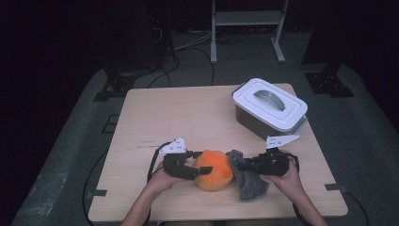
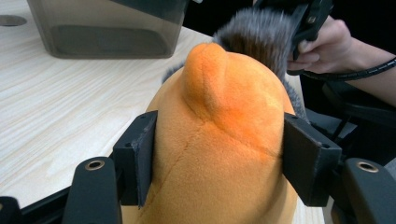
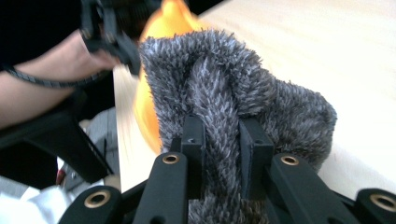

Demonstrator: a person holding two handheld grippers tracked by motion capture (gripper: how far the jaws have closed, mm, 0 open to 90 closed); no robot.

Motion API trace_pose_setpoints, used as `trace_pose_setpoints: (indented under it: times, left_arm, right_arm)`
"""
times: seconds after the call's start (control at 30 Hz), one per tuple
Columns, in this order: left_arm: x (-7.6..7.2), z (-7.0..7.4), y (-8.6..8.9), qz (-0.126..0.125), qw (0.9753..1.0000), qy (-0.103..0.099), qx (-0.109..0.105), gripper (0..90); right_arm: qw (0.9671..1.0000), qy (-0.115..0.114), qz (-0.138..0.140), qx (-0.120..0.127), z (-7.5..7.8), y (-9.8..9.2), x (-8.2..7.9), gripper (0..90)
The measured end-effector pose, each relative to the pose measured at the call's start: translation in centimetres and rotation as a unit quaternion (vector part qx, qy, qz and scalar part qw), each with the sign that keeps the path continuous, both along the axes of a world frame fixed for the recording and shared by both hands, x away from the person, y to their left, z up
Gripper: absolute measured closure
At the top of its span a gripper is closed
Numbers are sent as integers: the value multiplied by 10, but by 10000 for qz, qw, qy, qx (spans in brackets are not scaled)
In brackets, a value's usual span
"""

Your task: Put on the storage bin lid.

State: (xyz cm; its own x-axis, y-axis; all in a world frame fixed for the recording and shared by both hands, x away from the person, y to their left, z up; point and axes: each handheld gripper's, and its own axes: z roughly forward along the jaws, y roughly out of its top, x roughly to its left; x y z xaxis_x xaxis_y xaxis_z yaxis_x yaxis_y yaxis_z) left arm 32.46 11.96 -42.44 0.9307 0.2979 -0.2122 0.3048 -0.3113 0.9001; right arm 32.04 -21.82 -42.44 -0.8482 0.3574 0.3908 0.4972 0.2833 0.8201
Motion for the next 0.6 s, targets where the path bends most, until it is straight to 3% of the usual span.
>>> trace_pose_setpoints:
  times: [0.1,0.33,0.4,0.5,0.57,0.6]
  left_arm:
    - [-2,0,-3,11,10000,-54,23,342]
    - [4,-3,3,147,9998,51,-126,345]
    - [9,-6,10,267,9989,254,-283,345]
    - [10,-7,14,294,9983,339,-359,344]
    - [10,-7,14,274,9984,326,-360,344]
    - [8,-5,12,252,9988,259,-318,343]
  right_arm:
    - [9997,-151,-39,208,7,5,0,742]
    - [9997,-142,-80,183,2,8,1,743]
    - [9999,-67,-93,35,-6,7,1,742]
    - [9998,83,-59,-162,-14,8,1,740]
    - [9995,136,-44,-267,-16,8,1,740]
    - [9998,69,-48,-198,-10,7,0,740]
